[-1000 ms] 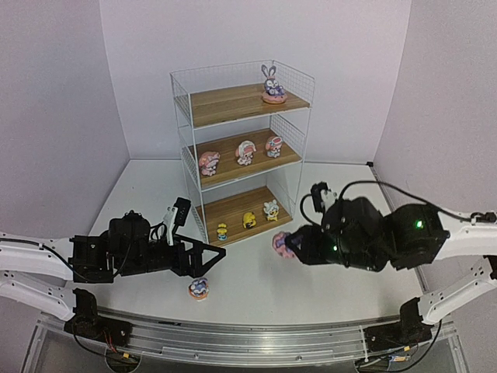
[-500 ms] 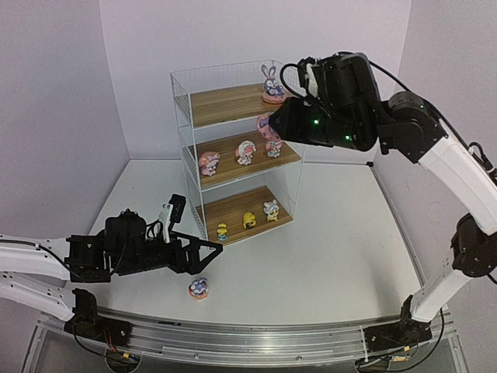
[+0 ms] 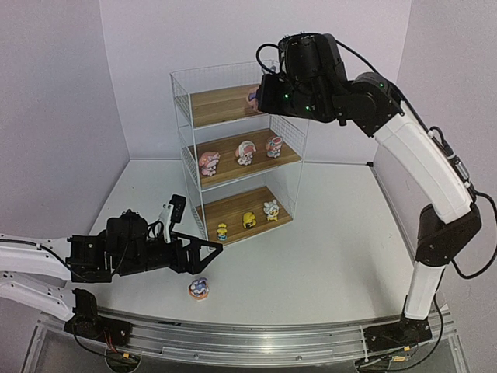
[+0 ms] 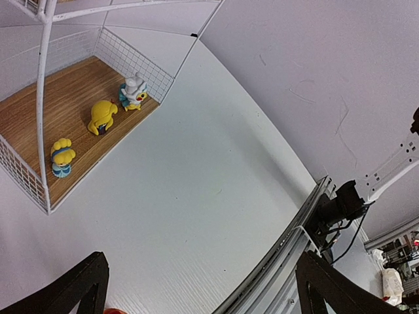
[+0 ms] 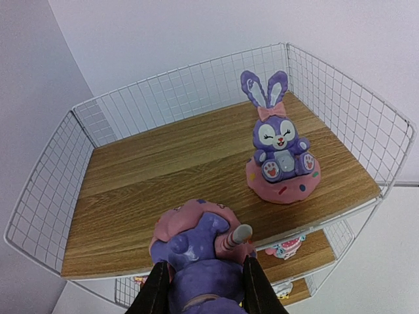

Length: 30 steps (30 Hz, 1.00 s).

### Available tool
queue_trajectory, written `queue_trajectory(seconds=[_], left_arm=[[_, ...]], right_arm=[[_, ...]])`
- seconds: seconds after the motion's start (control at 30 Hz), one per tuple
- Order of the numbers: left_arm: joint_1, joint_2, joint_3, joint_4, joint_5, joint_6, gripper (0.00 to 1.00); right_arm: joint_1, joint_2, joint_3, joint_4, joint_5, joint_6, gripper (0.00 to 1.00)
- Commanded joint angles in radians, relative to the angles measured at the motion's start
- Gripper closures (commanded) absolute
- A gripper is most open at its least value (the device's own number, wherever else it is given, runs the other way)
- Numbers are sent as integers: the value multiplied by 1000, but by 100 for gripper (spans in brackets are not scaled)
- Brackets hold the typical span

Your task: Place and organize the plastic toys onto the shelf

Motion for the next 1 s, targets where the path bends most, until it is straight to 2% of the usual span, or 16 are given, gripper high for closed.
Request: queue_trajectory(seconds=[0.0, 0.27, 0.5, 0.73, 0.97], left_arm=[[3, 12, 24, 9, -11, 0, 0], [3, 26, 18, 17, -17, 0, 0], [3, 38, 13, 30, -18, -2, 0], [2, 29, 7, 28, -23, -3, 0], [2, 20, -3, 23, -26, -14, 1]], right_arm=[[-35, 35, 83, 31, -37, -14, 100], [-80, 91, 132, 54, -138, -7, 99], [-88, 117, 158, 69, -160, -6, 95], [-96, 138, 172, 81, -164, -12, 85], [-101, 160, 186, 99, -139, -19, 68]])
